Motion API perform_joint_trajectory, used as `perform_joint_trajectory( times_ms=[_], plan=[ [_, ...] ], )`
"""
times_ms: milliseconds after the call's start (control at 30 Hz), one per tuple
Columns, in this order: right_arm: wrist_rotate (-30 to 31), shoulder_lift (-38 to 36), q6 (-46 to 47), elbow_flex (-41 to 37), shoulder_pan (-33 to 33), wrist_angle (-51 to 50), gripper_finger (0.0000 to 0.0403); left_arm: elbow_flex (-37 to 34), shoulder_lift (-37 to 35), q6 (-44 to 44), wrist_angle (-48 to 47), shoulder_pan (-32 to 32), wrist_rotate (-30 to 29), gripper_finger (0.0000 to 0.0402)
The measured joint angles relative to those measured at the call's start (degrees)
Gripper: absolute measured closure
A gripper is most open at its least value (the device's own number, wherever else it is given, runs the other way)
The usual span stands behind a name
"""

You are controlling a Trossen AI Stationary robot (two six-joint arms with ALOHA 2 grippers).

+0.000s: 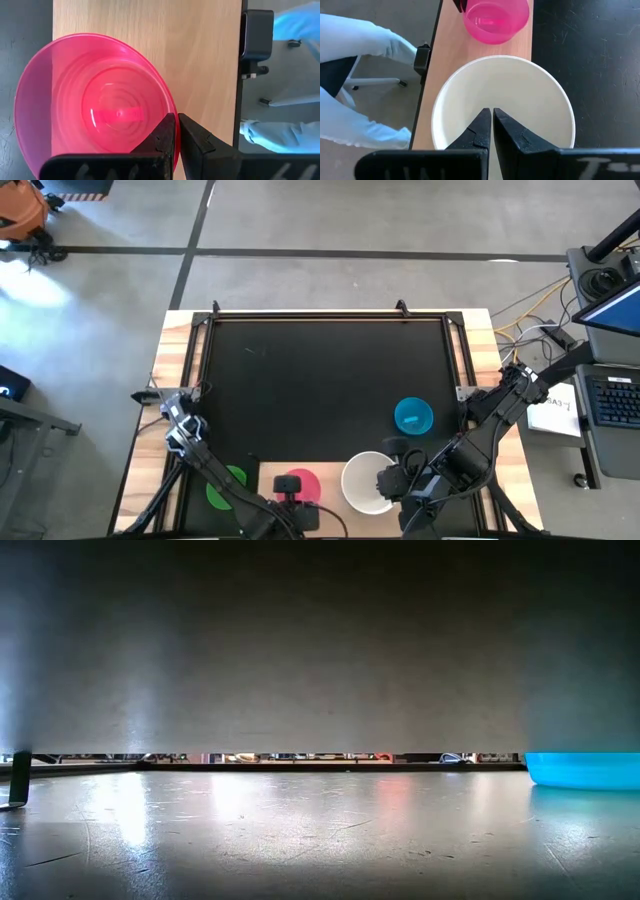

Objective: Place and stack bowls onto a shelf
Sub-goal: Put the light pink bowl on the shelf

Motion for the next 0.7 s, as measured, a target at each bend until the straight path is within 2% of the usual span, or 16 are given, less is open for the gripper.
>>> perform_joint_trajectory(
  times_ms=[500,600,700],
  plan=[
    [0.0,0.0,0.0,0.0,0.0,0.0,0.0394,-1.5,-0.1,-1.9,3.1,-0.4,3.6,0.0399],
    [0.0,0.0,0.0,0.0,0.0,0.1,0.0394,-1.3,-0.1,-3.7,2.8,-0.4,3.6,0.0376],
    [0.0,0.0,0.0,0.0,0.0,0.1,0.0394,-0.5,-0.1,-3.3,2.1,-0.4,3.5,0.0334]
  ],
)
